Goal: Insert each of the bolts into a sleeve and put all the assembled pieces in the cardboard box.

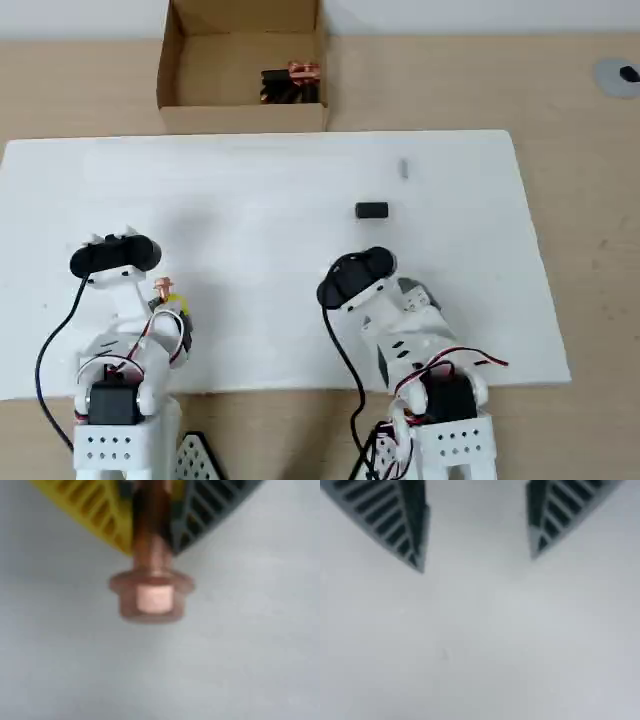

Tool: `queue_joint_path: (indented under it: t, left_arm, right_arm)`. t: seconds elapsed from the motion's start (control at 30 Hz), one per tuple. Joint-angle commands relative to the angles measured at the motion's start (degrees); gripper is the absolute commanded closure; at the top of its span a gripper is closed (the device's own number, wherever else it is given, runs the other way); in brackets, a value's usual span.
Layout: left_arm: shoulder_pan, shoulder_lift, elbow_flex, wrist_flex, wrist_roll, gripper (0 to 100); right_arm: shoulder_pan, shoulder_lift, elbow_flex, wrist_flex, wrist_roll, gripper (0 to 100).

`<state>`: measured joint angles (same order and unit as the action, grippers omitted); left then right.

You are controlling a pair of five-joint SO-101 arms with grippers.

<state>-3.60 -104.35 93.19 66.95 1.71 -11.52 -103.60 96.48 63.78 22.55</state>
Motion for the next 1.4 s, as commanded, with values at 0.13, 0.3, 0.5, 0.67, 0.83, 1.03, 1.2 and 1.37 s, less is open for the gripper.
queue_joint_path:
  t: [0.13, 0.3, 0.5, 0.67, 0.83, 1.03, 1.2, 1.37]
  left_arm:
    - [-0.6, -0.5, -0.4, -0.8, 0.2, 99]
    - [-0.6, -0.5, -0.4, -0.8, 0.2, 99]
    - [-0.6, -0.5, -0.4, -0.8, 0.2, 99]
    - [-0.6, -0.5, -0.4, -0.8, 0.2, 99]
    - [-0.6, -0.5, -0.4, -0.8, 0.2, 99]
    - [-0.6, -0.5, -0.4, -0.8, 0.2, 99]
    - [-0.6, -0.5, -0.4, -0.8, 0.2, 99]
    - [-0.6, -0.5, -0.4, -0.8, 0.2, 99]
  right_arm:
    - [-0.6, -6.4, 0.2, 0.1, 0.3, 82.4]
    - [-0.6, -6.4, 0.2, 0.1, 0.3, 82.4]
    - [-0.6, -6.4, 0.2, 0.1, 0.3, 82.4]
    - [-0.6, -6.4, 0.2, 0.1, 0.3, 82.4]
    - [-0.6, -6.4, 0.2, 0.1, 0.3, 82.4]
    - [-0.7, -6.4, 0.2, 0.1, 0.3, 82.4]
    - [-0.4, -6.3, 0.0, 1.1, 1.1, 82.4]
    - [-0.4, -6.3, -0.9, -0.5, 5.8, 82.4]
